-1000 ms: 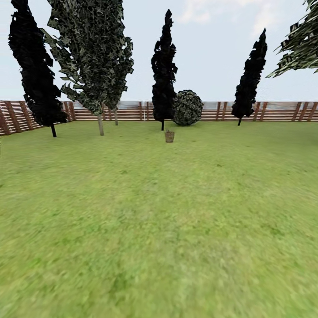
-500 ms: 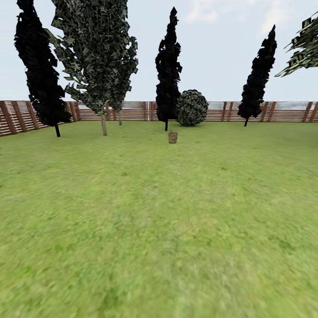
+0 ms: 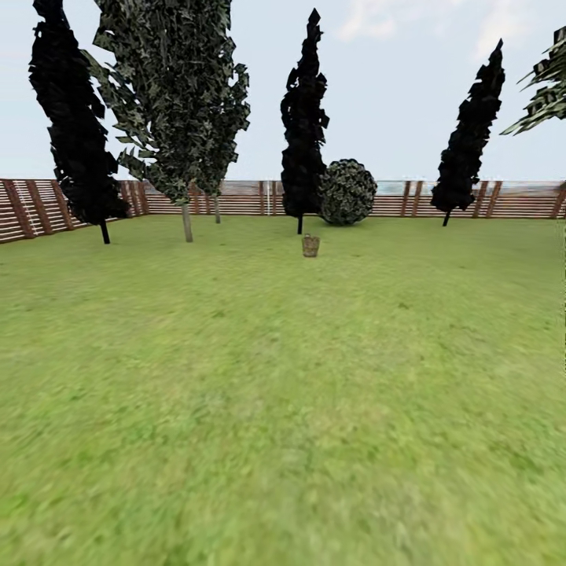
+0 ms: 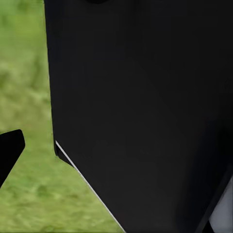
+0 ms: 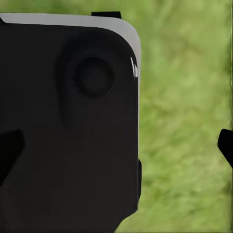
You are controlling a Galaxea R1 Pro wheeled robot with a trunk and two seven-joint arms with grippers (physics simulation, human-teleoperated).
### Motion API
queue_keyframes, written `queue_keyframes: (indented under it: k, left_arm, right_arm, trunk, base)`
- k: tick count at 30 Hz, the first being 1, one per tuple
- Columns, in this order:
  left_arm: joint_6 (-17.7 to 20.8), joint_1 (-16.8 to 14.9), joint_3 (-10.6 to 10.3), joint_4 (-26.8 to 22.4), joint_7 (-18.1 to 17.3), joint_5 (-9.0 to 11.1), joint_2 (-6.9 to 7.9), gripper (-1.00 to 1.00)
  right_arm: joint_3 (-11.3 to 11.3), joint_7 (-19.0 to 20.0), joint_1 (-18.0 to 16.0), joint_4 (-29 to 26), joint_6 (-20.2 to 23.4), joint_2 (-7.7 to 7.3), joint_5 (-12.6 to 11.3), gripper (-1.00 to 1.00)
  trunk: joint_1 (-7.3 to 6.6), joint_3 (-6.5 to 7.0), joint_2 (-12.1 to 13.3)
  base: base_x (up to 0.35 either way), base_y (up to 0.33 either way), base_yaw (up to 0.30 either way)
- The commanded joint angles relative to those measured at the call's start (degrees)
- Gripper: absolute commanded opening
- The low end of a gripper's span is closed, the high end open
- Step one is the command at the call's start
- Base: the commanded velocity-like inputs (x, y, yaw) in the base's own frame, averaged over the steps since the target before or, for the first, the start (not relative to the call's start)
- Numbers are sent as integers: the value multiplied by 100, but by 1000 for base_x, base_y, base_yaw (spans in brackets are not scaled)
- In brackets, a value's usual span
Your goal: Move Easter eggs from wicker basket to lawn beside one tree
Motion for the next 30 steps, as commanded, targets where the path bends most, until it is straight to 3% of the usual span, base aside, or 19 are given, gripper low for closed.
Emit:
queue_keyframes:
  k: [1, 14, 30]
  left_arm:
    - [0, 4, -6, -12, 0, 44, -1, 100]
    - [0, 4, -6, -12, 0, 44, -1, 100]
    - [0, 4, -6, -3, 0, 44, -1, 100]
  right_arm:
    - [4, -6, -9, 18, -19, 0, -15, 100]
    - [2, 30, -9, 18, -33, -8, -19, 100]
    - [3, 10, -9, 18, -36, -3, -21, 100]
  trunk:
    - [3, -4, -2]
    - [3, -4, -2]
    - [3, -4, -2]
  base:
    - [313, -194, -54]
    - [313, -194, -95]
    - [313, -194, -6]
